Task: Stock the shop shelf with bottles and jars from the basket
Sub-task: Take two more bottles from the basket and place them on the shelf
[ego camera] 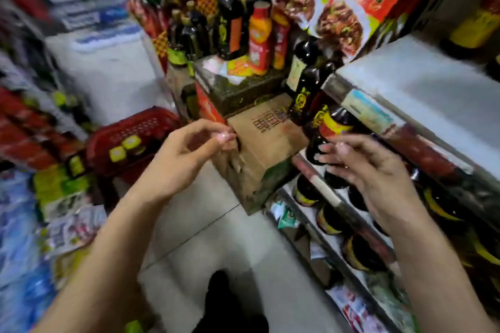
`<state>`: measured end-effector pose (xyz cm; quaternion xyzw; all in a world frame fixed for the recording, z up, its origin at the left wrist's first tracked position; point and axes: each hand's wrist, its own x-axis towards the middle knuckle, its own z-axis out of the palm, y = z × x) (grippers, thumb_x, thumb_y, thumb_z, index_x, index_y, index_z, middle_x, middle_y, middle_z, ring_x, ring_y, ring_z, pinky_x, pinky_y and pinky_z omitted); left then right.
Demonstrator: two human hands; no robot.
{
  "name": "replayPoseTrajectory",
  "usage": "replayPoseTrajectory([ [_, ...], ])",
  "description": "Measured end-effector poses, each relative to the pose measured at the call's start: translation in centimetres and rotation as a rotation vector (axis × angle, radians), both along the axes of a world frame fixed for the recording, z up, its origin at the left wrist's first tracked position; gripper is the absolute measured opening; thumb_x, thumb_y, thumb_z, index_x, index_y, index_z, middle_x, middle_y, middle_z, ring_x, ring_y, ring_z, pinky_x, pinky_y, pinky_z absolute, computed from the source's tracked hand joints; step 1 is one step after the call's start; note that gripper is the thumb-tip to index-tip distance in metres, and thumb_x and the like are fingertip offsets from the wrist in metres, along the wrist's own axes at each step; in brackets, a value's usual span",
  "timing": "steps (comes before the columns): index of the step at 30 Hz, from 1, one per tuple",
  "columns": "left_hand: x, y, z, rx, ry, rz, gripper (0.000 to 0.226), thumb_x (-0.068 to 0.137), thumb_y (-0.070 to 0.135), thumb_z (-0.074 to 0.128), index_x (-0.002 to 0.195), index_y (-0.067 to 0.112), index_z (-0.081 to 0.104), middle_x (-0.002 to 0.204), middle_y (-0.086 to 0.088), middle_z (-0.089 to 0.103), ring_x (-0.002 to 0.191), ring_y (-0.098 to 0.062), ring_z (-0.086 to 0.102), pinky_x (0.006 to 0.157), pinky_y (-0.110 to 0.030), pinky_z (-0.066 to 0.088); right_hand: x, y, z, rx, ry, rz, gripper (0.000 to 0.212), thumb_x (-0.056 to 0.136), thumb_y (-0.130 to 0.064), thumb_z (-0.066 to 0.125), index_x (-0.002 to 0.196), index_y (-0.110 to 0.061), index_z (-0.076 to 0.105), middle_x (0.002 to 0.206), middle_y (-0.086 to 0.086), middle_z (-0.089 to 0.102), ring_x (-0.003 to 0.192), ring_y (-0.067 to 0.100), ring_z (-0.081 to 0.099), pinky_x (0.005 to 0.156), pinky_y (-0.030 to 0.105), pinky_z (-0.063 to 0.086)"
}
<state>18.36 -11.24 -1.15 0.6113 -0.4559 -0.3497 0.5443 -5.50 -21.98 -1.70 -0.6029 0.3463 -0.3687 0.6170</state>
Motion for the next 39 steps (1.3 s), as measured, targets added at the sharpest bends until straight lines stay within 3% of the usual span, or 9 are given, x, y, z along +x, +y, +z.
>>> replayPoseTrajectory([
  [3,4.5,6.1,-3.5,0.097,0.037,0.238,0.008,0.081,0.030,0.060,0.080,0.031,0.069,0.079,0.013,0.072,0.080,-0.004,0.063,0.077,-0.016,0.049,4.7,1.6,-3.4,0.102,0.094,0.106,0.058,0.042,-0.065,0.076,0.082,-0.023,0.069,0.082,-0.005,0.075,0.077,0.008,0.070,0.066,0.015,0.054],
  [7,10.0,14.1,-7.3,0.217,0.110,0.518,0.006,0.084,0.025,0.062,0.078,0.026,0.065,0.074,0.016,0.072,0.074,0.002,0.064,0.069,-0.009,0.049,11.8,3.0,-7.0,0.268,0.172,0.218,0.044,0.058,-0.049,0.075,0.087,-0.018,0.063,0.074,-0.007,0.074,0.074,0.011,0.070,0.065,0.016,0.054],
  [10,13.7,18.9,-9.1,0.281,0.163,0.671,0.007,0.086,0.021,0.060,0.082,0.023,0.065,0.078,0.006,0.072,0.075,-0.001,0.067,0.072,-0.017,0.052,16.9,3.7,-8.6,0.338,0.211,0.247,0.086,0.021,-0.069,0.079,0.087,-0.017,0.063,0.074,-0.006,0.074,0.069,0.006,0.070,0.061,0.012,0.053],
  [12,16.3,21.0,-9.9,0.326,0.191,0.764,0.016,0.089,0.012,0.051,0.083,0.021,0.063,0.074,0.008,0.072,0.072,-0.002,0.067,0.073,-0.019,0.052,20.1,3.8,-9.5,0.370,0.234,0.273,0.092,0.014,-0.071,0.078,0.087,-0.016,0.063,0.072,-0.006,0.074,0.067,0.005,0.069,0.060,0.012,0.053],
  [23,30.0,17.2,-11.8,0.400,0.233,0.850,0.012,0.089,0.020,0.052,0.088,0.026,0.062,0.095,0.005,0.069,0.079,0.002,0.067,0.082,-0.026,0.048,33.4,-0.6,-14.2,0.484,0.349,0.296,0.095,0.012,-0.068,0.081,0.090,-0.016,0.066,0.081,0.001,0.074,0.071,0.010,0.071,0.065,0.017,0.055],
  [26,34.6,14.5,-13.2,0.444,0.240,0.861,0.012,0.091,0.020,0.049,0.093,0.022,0.061,0.096,0.004,0.068,0.081,-0.002,0.067,0.082,-0.026,0.048,38.6,-3.6,-16.1,0.535,0.370,0.319,0.067,0.051,-0.053,0.081,0.099,-0.010,0.064,0.097,0.011,0.070,0.079,0.020,0.070,0.072,0.025,0.055],
  [28,38.0,12.3,-14.3,0.466,0.254,0.887,0.014,0.092,0.023,0.048,0.096,0.020,0.060,0.098,0.002,0.068,0.090,-0.010,0.066,0.085,-0.029,0.048,42.8,-6.2,-18.0,0.573,0.388,0.300,0.032,0.085,-0.023,0.061,0.110,-0.002,0.059,0.106,0.019,0.064,0.085,0.025,0.064,0.078,0.029,0.048],
  [34,48.0,2.7,-18.1,0.507,0.323,0.788,0.016,0.092,0.020,0.048,0.100,0.013,0.060,0.096,0.000,0.068,0.090,-0.010,0.065,0.075,-0.019,0.051,56.4,-12.8,-22.5,0.544,0.501,0.236,0.024,0.089,-0.011,0.055,0.111,-0.002,0.056,0.096,0.015,0.064,0.076,0.018,0.061,0.070,0.024,0.045],
  [39,55.3,-5.3,-24.7,0.538,0.472,0.696,0.012,0.093,0.023,0.047,0.091,0.021,0.059,0.093,0.003,0.068,0.082,-0.007,0.068,0.065,-0.010,0.051,64.9,-15.7,-28.3,0.624,0.574,0.187,0.008,0.089,-0.015,0.057,0.083,-0.022,0.058,0.093,0.007,0.063,0.076,0.014,0.061,0.066,0.023,0.045],
])
